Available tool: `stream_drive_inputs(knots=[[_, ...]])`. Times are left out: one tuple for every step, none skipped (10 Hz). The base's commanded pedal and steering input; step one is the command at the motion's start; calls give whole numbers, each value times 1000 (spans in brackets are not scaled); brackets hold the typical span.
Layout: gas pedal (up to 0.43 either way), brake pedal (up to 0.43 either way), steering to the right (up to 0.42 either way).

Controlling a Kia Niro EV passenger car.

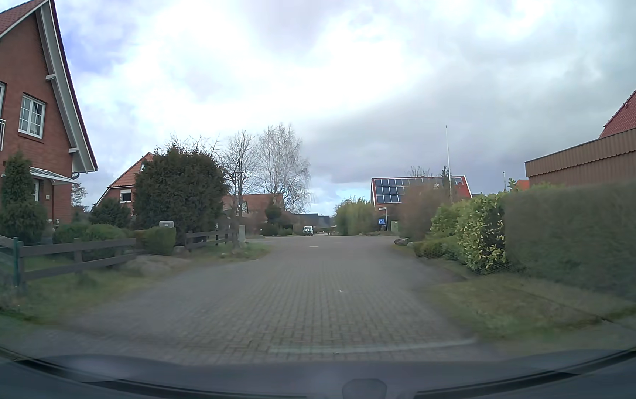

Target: Follow the waypoints while adhering to traffic rules and regulations

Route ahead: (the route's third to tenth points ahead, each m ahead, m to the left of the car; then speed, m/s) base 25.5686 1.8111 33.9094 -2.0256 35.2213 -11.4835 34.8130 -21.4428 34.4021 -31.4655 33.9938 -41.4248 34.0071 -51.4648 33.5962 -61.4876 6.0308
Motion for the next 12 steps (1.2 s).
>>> stream_drive_inputs(knots=[[98,0,1],[110,0,1],[110,0,1],[110,0,1],[110,0,1],[110,0,1],[110,0,1],[98,0,0],[98,0,1],[98,0,0],[98,0,1],[98,0,1]])
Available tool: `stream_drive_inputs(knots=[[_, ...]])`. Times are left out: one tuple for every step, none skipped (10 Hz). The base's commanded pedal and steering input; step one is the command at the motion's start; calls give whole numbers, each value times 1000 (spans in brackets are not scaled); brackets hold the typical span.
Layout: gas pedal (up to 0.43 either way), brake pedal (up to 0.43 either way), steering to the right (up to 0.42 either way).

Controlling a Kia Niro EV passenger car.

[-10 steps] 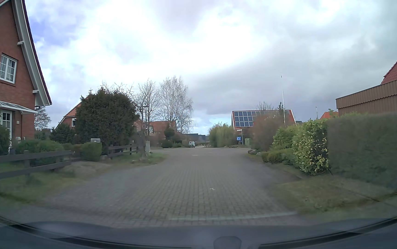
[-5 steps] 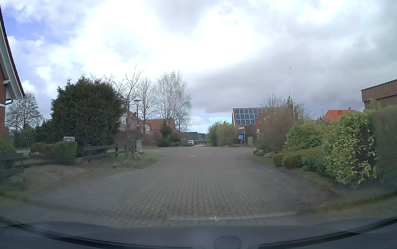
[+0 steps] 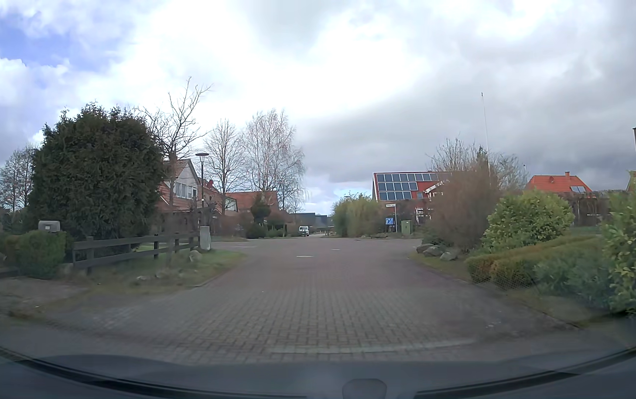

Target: Follow the waypoints while adhering to traffic rules and regulations

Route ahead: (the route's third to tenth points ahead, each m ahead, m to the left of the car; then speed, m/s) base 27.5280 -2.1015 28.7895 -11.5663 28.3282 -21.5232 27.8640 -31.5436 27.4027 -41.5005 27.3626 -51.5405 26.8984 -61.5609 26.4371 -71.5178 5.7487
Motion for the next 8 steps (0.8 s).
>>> stream_drive_inputs(knots=[[98,0,0],[98,0,1],[98,0,0],[98,0,0],[98,0,0],[98,0,0],[87,0,0],[87,0,0]])
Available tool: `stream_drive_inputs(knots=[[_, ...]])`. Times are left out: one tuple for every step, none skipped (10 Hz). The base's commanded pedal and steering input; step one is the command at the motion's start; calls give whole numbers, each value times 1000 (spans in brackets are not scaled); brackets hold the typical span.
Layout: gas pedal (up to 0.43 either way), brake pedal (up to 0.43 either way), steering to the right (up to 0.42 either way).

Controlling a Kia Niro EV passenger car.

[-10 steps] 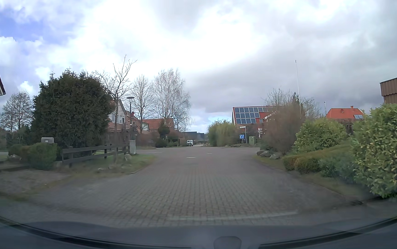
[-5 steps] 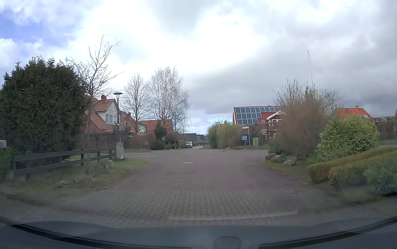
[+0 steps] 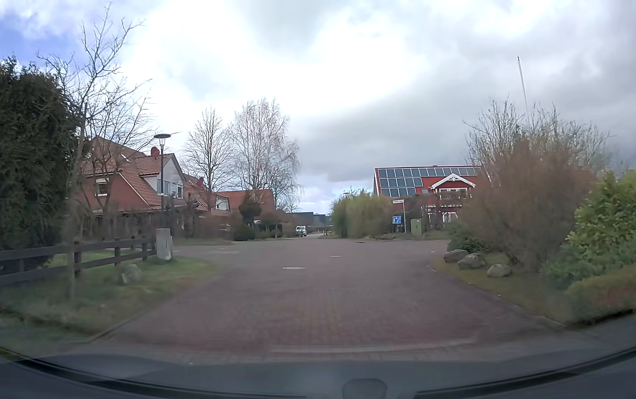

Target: Follow the waypoints while adhering to traffic rules and regulations

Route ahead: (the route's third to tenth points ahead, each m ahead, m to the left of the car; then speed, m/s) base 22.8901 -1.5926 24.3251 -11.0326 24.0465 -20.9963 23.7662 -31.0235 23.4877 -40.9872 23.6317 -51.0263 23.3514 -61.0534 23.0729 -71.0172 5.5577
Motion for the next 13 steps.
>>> stream_drive_inputs(knots=[[87,0,1],[87,0,0],[87,0,0],[87,0,1],[87,0,1],[79,0,0],[79,0,0],[79,0,0],[79,0,2],[79,0,6],[79,0,10],[79,0,11],[59,0,12]])
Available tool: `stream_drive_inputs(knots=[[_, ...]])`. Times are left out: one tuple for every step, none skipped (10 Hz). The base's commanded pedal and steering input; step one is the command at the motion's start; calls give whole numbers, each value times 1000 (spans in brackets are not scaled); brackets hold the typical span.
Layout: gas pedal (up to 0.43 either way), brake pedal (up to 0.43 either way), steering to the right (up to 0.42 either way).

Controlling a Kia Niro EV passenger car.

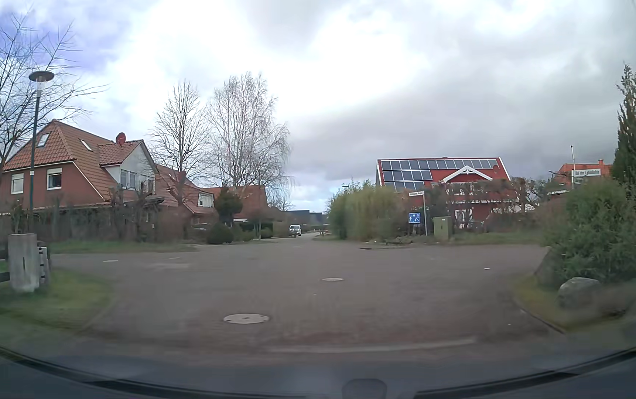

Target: Follow the waypoints while adhering to traffic rules and regulations

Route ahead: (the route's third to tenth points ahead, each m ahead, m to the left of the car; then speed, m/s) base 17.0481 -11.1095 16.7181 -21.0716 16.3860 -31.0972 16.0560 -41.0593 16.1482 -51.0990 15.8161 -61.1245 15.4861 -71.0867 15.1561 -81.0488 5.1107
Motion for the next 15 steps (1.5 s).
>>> stream_drive_inputs(knots=[[47,0,19],[39,0,29],[39,0,38],[39,0,48],[39,0,61],[39,0,80],[39,0,100],[47,0,126],[47,0,156],[59,0,179],[59,0,203],[67,0,227],[67,0,246],[79,0,268],[79,0,285]])
